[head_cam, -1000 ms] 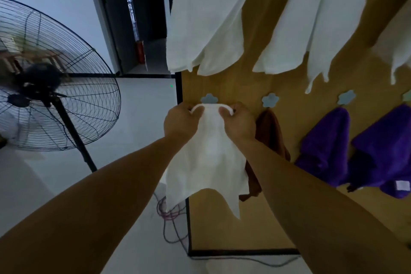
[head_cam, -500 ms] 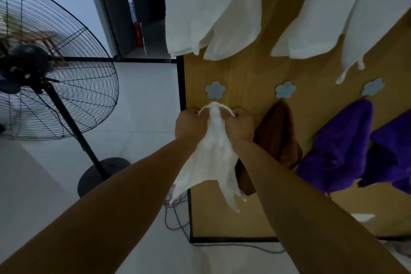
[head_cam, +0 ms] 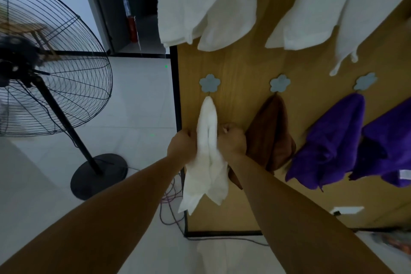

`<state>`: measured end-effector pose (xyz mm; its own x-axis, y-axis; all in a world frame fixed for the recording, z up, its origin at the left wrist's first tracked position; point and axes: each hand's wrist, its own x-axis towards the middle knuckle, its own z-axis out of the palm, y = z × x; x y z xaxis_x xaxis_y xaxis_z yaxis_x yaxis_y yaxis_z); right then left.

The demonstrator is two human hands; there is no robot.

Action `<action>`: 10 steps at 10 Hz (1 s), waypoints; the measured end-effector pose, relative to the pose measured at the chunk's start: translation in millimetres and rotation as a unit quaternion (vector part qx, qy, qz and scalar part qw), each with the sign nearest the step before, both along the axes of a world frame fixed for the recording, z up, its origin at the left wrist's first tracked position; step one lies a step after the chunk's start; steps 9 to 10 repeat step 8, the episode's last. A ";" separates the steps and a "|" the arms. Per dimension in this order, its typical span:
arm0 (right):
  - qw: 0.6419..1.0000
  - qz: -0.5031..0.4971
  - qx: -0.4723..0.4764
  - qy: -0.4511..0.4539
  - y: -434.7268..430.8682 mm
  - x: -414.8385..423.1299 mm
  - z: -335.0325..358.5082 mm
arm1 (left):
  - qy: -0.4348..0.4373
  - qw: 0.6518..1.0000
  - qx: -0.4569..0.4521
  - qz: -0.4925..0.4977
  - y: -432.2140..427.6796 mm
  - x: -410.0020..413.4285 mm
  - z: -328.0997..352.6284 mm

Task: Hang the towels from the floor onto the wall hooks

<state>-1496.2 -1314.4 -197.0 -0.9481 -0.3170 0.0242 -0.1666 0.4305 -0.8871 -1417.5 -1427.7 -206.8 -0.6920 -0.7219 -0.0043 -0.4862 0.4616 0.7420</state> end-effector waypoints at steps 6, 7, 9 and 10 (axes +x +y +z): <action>0.981 0.077 0.175 -0.044 35.0 17.4 -83.9 | -0.190 0.982 -0.004 -0.003 -9.2 39.0 -79.1; 0.983 0.076 0.162 -0.052 46.1 28.7 -88.7 | -0.203 0.979 0.031 -0.001 -4.4 52.6 -81.2; 0.981 0.092 0.134 -0.103 58.8 33.9 -89.7 | -0.231 0.972 0.040 -0.008 10.8 67.9 -85.9; 0.981 0.092 0.134 -0.103 58.8 33.9 -89.7 | -0.231 0.972 0.040 -0.008 10.8 67.9 -85.9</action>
